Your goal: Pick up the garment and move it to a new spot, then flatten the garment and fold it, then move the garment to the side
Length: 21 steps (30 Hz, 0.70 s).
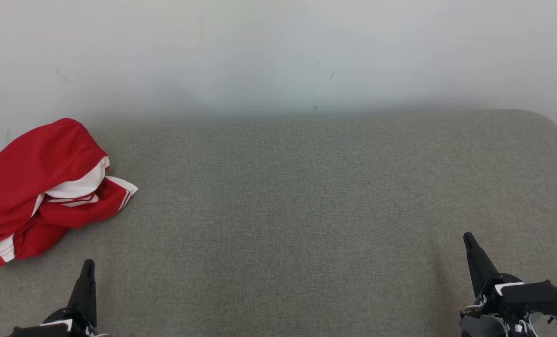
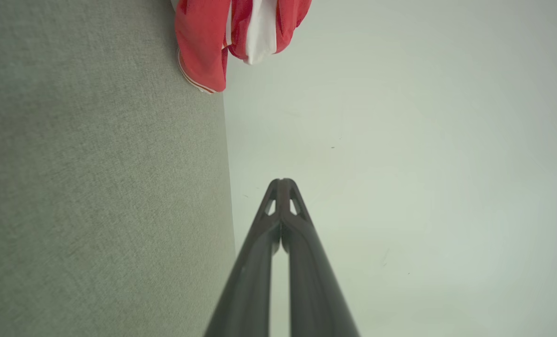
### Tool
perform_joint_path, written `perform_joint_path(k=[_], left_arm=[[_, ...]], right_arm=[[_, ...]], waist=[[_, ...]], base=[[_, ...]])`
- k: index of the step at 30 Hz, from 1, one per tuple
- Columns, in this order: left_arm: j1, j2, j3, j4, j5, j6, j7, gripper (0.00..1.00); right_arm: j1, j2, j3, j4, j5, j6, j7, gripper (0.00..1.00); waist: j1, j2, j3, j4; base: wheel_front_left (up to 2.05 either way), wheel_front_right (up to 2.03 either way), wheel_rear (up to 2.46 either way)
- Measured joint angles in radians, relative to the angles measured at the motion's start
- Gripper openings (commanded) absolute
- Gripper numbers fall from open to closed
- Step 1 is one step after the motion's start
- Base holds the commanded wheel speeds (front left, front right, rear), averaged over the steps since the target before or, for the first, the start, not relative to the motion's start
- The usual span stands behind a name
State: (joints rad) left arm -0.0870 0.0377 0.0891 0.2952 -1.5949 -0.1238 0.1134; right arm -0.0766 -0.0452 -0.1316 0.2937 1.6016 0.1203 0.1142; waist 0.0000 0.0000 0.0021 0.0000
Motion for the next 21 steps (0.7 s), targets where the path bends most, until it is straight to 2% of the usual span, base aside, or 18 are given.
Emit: perform_joint_path(k=[21], left_arm=[[0.000, 0.000, 0.000, 0.000, 0.000, 0.000, 0.000, 0.00]], right_arm=[[0.000, 0.000, 0.000, 0.000, 0.000, 0.000, 0.000, 0.00]], waist=[[0.0000, 0.0000, 0.000, 0.000]], base=[[0.00, 0.00, 0.00]])
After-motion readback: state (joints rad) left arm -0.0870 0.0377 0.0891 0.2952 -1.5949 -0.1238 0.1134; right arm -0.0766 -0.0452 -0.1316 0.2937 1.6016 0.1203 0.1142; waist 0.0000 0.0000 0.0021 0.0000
